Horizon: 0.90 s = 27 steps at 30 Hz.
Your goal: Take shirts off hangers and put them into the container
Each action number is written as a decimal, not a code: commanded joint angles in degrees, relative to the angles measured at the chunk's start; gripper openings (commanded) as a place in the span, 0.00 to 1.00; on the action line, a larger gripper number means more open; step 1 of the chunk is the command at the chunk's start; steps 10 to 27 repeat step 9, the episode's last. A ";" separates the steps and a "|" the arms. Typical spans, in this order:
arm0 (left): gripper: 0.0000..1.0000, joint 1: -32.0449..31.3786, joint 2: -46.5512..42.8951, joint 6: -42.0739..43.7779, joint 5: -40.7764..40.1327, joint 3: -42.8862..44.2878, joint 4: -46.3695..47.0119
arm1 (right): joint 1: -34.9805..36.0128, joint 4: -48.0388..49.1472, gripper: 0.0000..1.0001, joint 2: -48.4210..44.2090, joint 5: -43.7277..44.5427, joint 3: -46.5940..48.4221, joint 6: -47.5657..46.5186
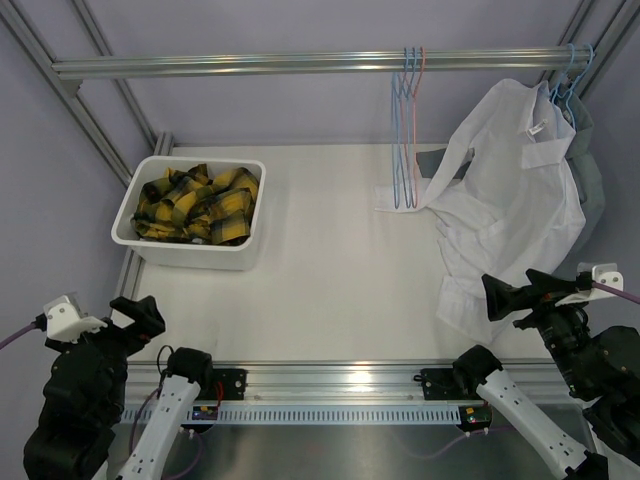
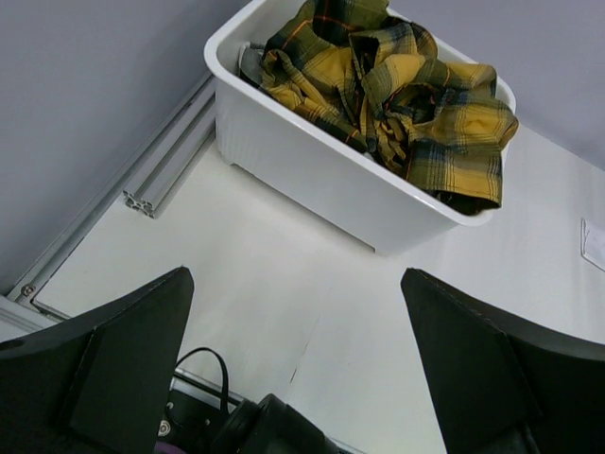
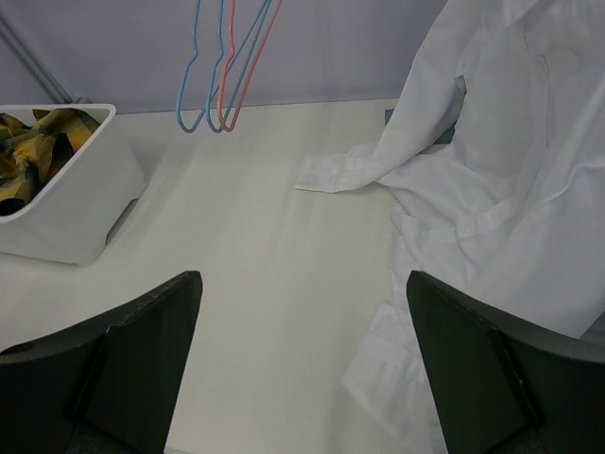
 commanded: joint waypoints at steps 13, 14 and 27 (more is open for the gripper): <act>0.99 0.07 -1.56 -2.04 -0.06 -0.73 -2.46 | -0.10 2.13 0.99 -0.38 -2.40 0.96 -2.05; 0.99 0.07 -1.56 -2.04 -0.06 -0.73 -2.46 | -0.10 2.13 0.99 -0.38 -2.40 0.96 -2.05; 0.99 0.07 -1.56 -2.04 -0.06 -0.73 -2.46 | -0.10 2.13 0.99 -0.38 -2.40 0.96 -2.05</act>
